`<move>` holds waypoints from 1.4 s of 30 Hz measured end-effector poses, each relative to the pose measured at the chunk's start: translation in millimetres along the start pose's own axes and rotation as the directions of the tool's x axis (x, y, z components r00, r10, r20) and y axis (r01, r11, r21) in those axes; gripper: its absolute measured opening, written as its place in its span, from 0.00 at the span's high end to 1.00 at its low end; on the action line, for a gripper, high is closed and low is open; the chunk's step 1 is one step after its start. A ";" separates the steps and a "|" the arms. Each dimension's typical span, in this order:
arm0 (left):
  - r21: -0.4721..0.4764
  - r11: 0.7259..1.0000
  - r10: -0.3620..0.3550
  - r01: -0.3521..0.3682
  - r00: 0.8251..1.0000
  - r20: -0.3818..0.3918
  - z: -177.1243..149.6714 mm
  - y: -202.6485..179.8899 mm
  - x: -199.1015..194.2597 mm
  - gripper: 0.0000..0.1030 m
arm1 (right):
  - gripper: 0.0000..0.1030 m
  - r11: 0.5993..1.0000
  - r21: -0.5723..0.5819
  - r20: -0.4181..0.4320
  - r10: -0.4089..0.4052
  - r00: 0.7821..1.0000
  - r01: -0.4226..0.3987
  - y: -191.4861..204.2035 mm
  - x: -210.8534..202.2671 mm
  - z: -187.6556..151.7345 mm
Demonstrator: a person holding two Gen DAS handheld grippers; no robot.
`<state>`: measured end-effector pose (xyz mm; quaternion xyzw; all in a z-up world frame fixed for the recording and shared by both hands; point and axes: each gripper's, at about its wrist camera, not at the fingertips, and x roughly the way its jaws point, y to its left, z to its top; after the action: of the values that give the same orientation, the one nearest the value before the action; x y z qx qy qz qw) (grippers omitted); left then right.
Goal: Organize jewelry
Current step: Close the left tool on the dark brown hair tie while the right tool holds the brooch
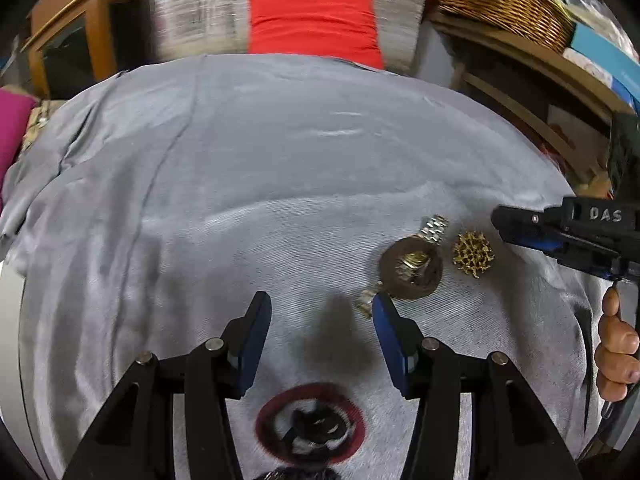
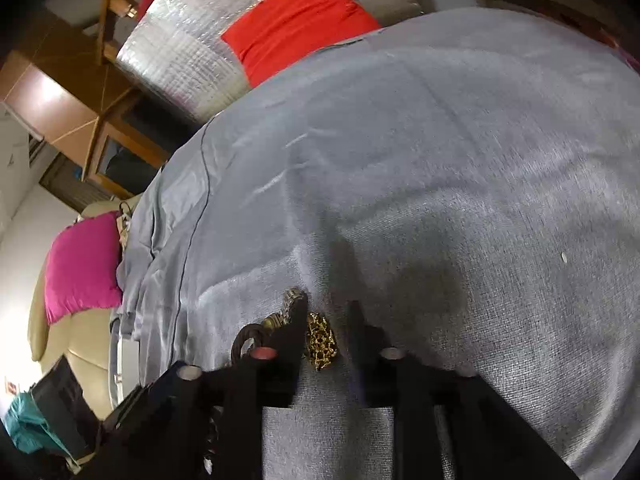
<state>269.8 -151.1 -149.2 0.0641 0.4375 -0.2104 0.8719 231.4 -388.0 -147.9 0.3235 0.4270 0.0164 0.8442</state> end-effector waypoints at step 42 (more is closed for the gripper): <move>-0.116 0.989 -0.088 0.087 0.996 0.002 17.8 42.3 -6.9 0.91 | 0.63 0.937 -0.294 0.035 -0.184 0.982 0.186 49.3 24.4 -22.0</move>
<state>297.2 -116.0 -135.9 -0.0055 0.4528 -0.2226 0.8634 243.1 -330.0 -147.0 0.1519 0.4452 -0.0003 0.8824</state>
